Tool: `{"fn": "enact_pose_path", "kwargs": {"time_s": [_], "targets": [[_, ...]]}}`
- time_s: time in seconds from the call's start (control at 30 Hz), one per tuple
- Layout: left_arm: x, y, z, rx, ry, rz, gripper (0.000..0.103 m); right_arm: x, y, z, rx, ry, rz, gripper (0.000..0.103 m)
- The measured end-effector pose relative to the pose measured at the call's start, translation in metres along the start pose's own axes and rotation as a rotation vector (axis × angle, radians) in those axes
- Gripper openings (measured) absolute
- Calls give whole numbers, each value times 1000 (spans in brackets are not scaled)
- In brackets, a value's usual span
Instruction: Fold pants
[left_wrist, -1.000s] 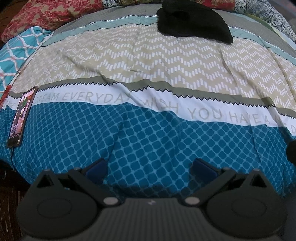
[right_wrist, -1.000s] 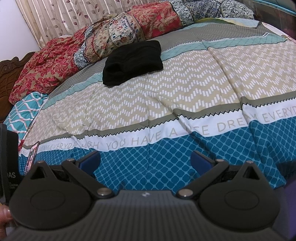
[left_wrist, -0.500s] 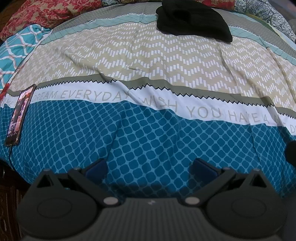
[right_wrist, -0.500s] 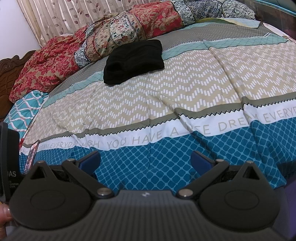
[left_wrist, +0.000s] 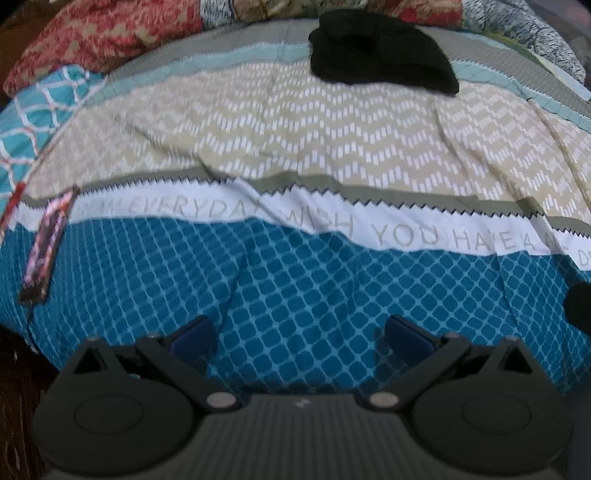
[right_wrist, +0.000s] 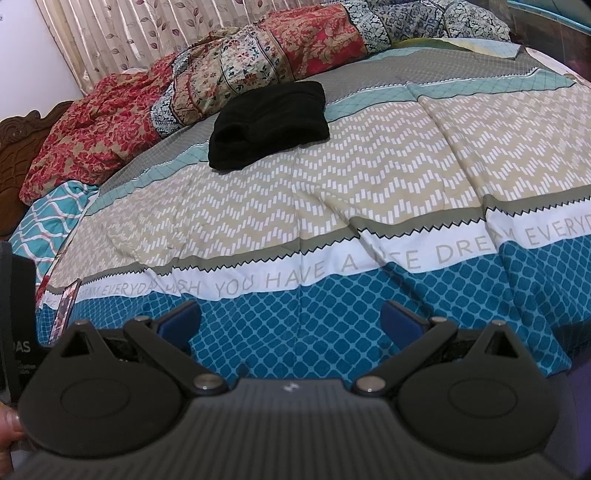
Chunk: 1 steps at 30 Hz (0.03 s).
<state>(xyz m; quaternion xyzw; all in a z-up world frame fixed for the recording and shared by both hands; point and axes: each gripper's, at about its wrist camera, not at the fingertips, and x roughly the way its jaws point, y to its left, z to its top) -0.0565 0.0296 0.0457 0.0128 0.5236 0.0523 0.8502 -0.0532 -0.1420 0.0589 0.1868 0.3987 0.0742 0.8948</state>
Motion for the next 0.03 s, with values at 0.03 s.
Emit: {"fn": "enact_pose_path", "kwargs": {"time_s": [0.03], "targets": [[-2, -1, 1, 4, -6, -3, 103, -1, 0, 0, -1, -4, 1, 103]]}}
